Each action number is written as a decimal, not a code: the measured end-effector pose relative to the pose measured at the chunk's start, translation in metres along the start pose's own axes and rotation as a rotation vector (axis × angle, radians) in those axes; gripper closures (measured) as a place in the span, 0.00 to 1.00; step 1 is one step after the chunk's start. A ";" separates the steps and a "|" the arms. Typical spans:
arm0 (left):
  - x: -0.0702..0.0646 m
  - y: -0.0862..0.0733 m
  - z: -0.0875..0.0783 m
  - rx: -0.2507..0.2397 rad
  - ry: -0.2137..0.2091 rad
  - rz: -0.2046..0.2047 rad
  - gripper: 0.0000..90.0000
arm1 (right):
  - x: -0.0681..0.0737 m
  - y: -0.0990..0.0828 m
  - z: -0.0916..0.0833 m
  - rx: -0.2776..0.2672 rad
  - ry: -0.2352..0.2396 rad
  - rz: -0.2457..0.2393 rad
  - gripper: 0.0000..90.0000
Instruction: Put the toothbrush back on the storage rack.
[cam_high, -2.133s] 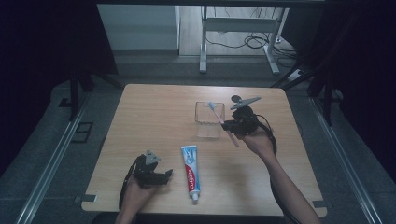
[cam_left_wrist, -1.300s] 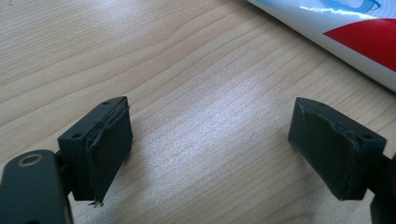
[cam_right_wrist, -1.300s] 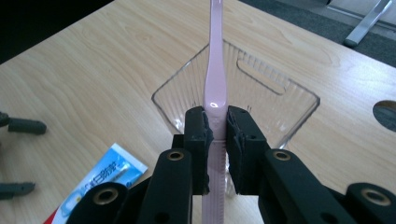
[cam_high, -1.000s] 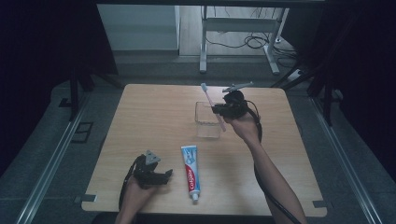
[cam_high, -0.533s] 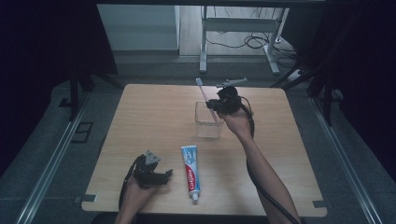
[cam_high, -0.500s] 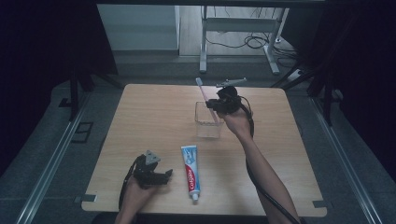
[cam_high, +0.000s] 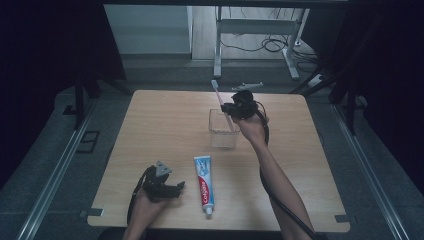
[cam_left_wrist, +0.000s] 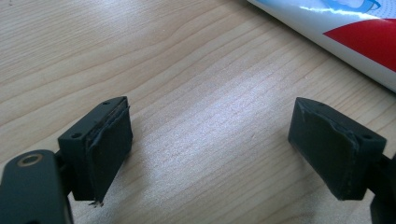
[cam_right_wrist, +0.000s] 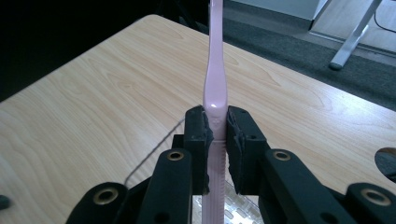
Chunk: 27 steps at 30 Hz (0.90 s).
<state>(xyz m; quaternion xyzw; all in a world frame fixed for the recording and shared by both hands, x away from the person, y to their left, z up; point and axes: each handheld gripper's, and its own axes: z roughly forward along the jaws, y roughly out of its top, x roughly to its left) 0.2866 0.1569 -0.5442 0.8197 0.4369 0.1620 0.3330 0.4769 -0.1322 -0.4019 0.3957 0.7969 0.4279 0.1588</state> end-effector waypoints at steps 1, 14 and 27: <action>0.000 0.000 0.000 0.000 0.000 0.000 0.15 | 0.000 0.000 0.000 0.000 0.000 0.000 0.87; 0.000 0.000 0.000 -0.001 0.000 -0.001 0.15 | -0.006 -0.018 0.022 0.037 -0.020 0.008 0.87; 0.000 0.000 0.000 0.000 0.001 0.001 0.15 | -0.015 -0.034 0.033 0.067 -0.034 0.034 0.87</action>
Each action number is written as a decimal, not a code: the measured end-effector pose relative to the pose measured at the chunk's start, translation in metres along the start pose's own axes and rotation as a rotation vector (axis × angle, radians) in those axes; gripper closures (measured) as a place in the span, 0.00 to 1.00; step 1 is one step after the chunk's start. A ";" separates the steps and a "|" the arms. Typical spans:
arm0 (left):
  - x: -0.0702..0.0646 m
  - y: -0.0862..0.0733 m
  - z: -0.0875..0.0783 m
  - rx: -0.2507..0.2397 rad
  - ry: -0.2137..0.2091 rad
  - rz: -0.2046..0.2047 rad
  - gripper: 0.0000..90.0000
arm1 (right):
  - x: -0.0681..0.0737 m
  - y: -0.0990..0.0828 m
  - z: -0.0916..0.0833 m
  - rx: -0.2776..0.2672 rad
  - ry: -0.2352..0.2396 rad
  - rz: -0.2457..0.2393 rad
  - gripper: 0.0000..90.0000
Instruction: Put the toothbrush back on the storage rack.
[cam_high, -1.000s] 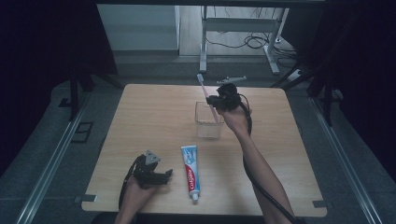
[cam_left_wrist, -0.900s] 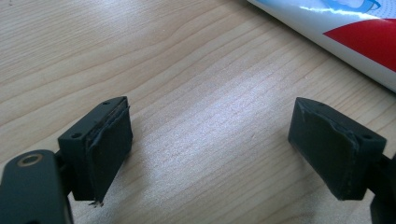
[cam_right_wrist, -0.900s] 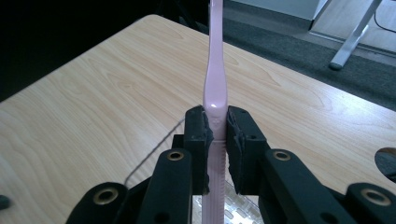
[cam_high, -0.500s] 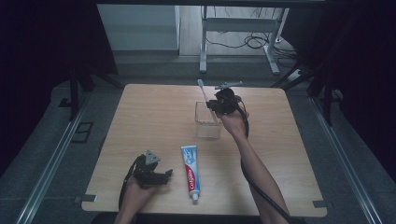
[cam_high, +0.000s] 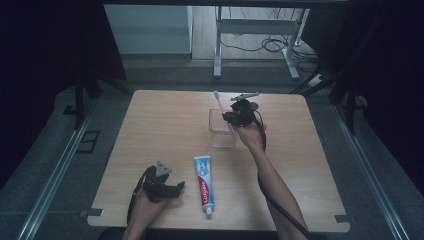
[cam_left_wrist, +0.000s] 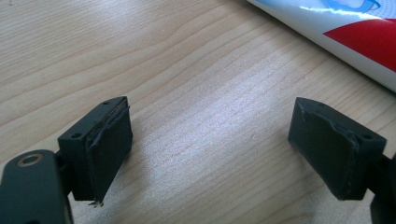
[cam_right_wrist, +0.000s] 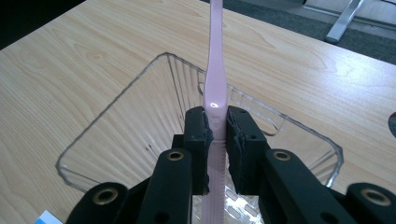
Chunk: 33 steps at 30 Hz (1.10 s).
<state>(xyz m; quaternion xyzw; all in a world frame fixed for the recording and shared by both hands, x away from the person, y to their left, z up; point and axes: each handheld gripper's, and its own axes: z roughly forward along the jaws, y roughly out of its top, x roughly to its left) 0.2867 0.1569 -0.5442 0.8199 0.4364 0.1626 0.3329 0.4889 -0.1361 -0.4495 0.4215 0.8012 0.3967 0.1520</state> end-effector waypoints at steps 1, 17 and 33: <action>0.000 0.000 0.000 0.000 0.000 -0.003 0.15 | -0.001 0.000 0.000 0.005 0.001 0.001 0.87; 0.000 0.000 0.000 0.000 0.000 -0.002 0.15 | -0.001 -0.005 0.009 0.071 -0.003 -0.020 0.86; 0.000 0.000 0.000 0.001 -0.001 -0.002 0.15 | -0.004 -0.004 0.009 0.097 0.004 -0.018 0.85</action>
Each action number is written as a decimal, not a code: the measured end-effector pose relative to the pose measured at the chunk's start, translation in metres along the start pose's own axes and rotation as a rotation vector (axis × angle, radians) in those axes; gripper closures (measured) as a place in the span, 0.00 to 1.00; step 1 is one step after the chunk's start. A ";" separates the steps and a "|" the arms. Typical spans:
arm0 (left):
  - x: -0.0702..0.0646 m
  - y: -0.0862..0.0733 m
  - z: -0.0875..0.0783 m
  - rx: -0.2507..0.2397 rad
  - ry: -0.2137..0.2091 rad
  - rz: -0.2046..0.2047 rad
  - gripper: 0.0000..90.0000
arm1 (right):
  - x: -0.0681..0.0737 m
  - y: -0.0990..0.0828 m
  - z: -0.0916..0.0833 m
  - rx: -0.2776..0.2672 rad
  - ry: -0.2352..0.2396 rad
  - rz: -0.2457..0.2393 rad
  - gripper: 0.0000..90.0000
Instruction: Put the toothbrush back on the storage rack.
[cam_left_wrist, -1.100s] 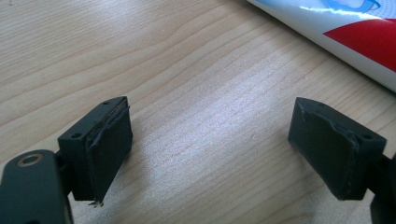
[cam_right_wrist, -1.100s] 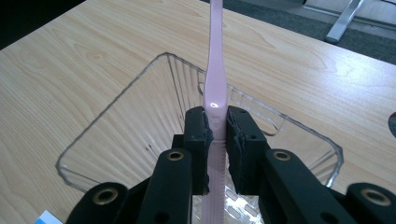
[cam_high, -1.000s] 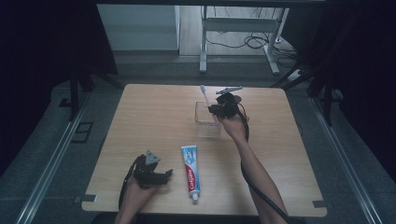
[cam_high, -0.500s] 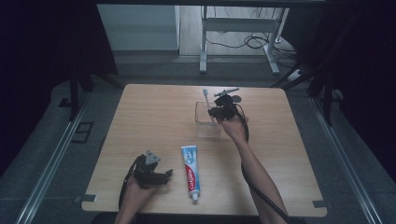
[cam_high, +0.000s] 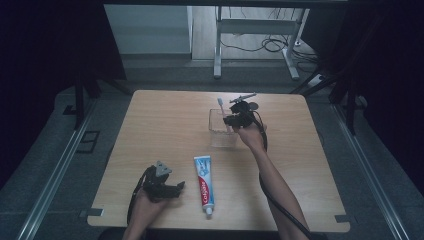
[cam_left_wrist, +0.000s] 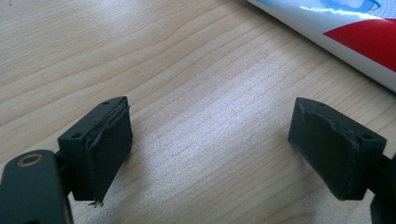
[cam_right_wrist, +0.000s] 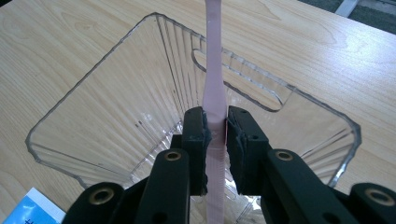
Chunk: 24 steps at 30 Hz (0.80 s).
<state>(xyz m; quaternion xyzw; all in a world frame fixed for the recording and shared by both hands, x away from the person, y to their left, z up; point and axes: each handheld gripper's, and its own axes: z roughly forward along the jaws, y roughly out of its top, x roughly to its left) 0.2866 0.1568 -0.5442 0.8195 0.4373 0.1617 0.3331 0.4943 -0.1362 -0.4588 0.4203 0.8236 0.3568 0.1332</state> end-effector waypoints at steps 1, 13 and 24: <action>0.000 0.000 0.000 0.000 0.000 0.000 0.15 | 0.000 0.000 0.000 0.000 0.000 0.000 0.85; 0.000 0.000 0.000 -0.001 0.001 0.001 0.15 | 0.002 0.005 -0.014 -0.042 0.005 -0.016 0.75; 0.000 0.000 0.000 -0.001 0.001 0.002 0.15 | 0.004 0.002 -0.030 -0.064 0.020 -0.037 0.61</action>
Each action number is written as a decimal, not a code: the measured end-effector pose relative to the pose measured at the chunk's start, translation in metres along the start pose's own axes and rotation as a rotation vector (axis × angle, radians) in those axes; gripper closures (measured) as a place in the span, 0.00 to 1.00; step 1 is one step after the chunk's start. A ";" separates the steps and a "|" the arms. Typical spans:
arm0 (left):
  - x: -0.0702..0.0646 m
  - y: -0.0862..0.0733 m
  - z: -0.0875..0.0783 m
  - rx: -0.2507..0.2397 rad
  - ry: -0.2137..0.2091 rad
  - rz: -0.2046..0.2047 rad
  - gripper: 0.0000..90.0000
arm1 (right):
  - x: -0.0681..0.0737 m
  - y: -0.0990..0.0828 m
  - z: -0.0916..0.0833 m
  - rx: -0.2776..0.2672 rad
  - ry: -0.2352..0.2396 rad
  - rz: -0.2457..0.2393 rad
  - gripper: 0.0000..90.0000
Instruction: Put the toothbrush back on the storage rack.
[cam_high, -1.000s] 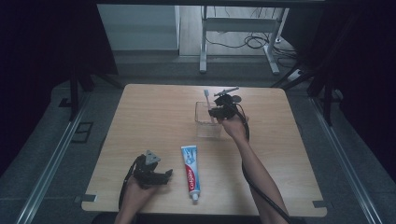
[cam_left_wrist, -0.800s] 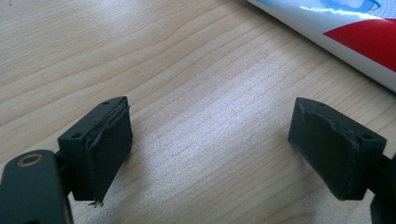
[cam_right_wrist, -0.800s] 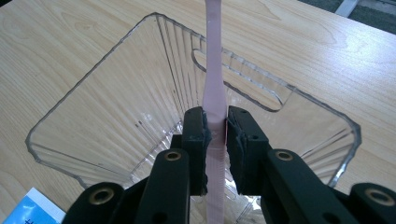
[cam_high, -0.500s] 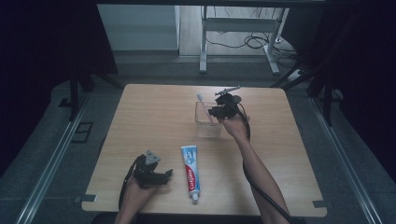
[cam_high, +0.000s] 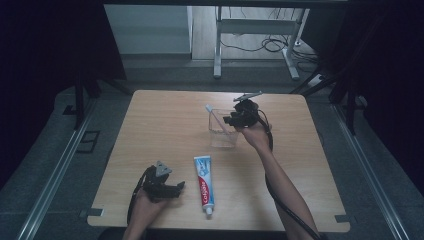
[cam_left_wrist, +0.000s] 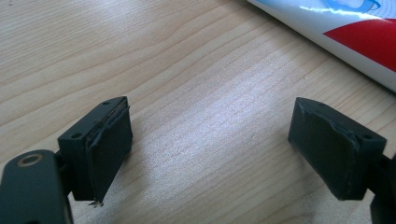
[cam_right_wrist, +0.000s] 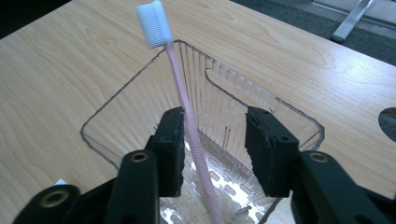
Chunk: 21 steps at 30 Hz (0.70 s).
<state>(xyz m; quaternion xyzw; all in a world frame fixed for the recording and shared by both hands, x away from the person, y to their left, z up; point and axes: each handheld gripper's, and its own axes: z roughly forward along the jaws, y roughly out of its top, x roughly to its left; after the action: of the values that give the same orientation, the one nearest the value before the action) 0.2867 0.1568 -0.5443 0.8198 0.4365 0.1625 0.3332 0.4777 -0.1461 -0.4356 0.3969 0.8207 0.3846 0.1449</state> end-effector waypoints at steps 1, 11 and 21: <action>0.000 0.000 0.000 0.000 0.000 0.000 0.15 | 0.000 0.000 -0.001 0.000 0.002 -0.002 0.60; 0.000 0.000 0.000 -0.001 -0.001 0.000 0.15 | 0.012 0.000 -0.015 -0.007 0.039 -0.064 0.54; 0.000 0.000 0.000 -0.001 -0.001 -0.001 0.15 | 0.016 -0.007 -0.024 -0.007 0.063 -0.078 0.52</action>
<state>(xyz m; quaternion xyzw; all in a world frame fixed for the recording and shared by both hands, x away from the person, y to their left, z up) 0.2866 0.1568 -0.5443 0.8195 0.4366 0.1622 0.3338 0.4505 -0.1497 -0.4239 0.3519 0.8383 0.3939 0.1351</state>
